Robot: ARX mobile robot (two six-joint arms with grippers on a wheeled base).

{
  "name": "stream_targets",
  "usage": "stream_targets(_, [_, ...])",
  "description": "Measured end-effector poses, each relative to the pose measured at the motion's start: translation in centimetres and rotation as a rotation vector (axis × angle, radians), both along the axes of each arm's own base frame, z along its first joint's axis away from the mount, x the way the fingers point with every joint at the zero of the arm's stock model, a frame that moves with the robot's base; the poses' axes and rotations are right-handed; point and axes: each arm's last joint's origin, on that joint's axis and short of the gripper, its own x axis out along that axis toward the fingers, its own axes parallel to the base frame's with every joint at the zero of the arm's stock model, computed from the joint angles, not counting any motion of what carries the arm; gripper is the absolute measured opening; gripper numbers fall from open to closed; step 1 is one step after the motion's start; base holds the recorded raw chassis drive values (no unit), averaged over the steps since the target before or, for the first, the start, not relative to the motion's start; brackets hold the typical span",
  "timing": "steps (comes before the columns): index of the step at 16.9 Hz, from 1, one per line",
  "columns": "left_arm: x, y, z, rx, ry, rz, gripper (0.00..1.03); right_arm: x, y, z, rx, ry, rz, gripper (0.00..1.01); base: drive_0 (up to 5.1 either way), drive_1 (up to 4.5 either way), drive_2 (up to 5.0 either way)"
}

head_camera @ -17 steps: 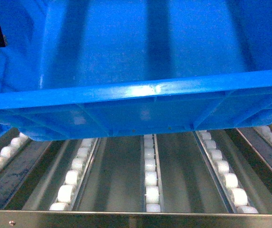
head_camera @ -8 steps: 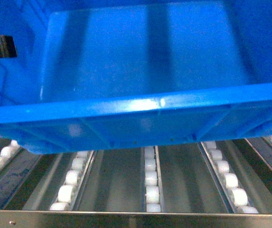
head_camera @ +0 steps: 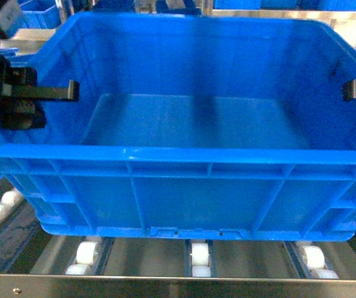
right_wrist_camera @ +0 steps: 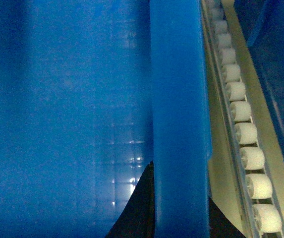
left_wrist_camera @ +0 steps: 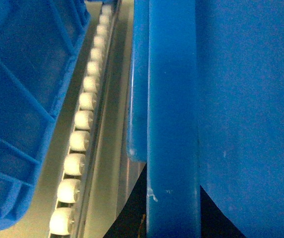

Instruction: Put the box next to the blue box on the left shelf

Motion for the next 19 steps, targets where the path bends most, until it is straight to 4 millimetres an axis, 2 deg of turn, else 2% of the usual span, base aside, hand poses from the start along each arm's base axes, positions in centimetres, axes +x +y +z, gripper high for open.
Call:
stream_targets(1, [0.6,-0.2,-1.1,-0.004,0.041,0.003,0.06,0.9,-0.1,-1.1,-0.005,0.041,0.001,0.08,0.0,0.0,0.0])
stream_targets(5, [2.4,-0.6,-1.6,-0.028,0.095,0.002,0.06,2.4,-0.2,-1.2,-0.032,0.062,-0.006,0.07,0.0,0.0,0.0])
stream_targets(7, [2.6,-0.6,-1.5,-0.036,0.105,0.016,0.07,2.7,0.1,-1.2,-0.031,0.072,-0.043,0.26,0.0,0.0,0.0])
stream_targets(10, [3.0,-1.3,-1.9,-0.007,0.052,0.057,0.28,2.9,0.7,-0.9,-0.009,0.046,-0.04,0.47,0.0,0.0,0.0])
stream_targets(13, [3.3,-1.9,-1.5,-0.062,-0.076,0.025,0.59,3.0,1.0,-0.5,0.009,0.022,-0.034,0.78,0.0,0.0,0.0])
stream_targets(15, [3.1,-2.3,-1.4,-0.069,-0.076,0.006,0.79,3.0,1.2,-0.4,0.017,0.018,-0.027,0.98,0.0,0.0,0.0])
stream_targets(16, [3.0,-2.4,-1.4,-0.071,-0.073,-0.002,0.92,3.0,1.4,-0.3,0.02,0.016,-0.023,0.98,0.0,0.0,0.0])
stream_targets(17, [3.0,-2.5,-1.4,-0.075,-0.073,-0.01,1.0,3.0,1.4,-0.3,0.02,0.016,-0.023,0.98,0.0,0.0,0.0])
stream_targets(18, [3.0,-2.4,-1.6,-0.086,-0.176,0.009,0.94,3.2,1.2,-0.7,-0.014,-0.195,-0.048,0.91,0.0,0.0,0.0])
stream_targets(19, [2.1,-1.5,-2.8,-0.085,-0.33,0.024,0.84,2.4,0.9,-1.0,-0.051,-0.349,-0.049,0.82,0.0,0.0,0.0])
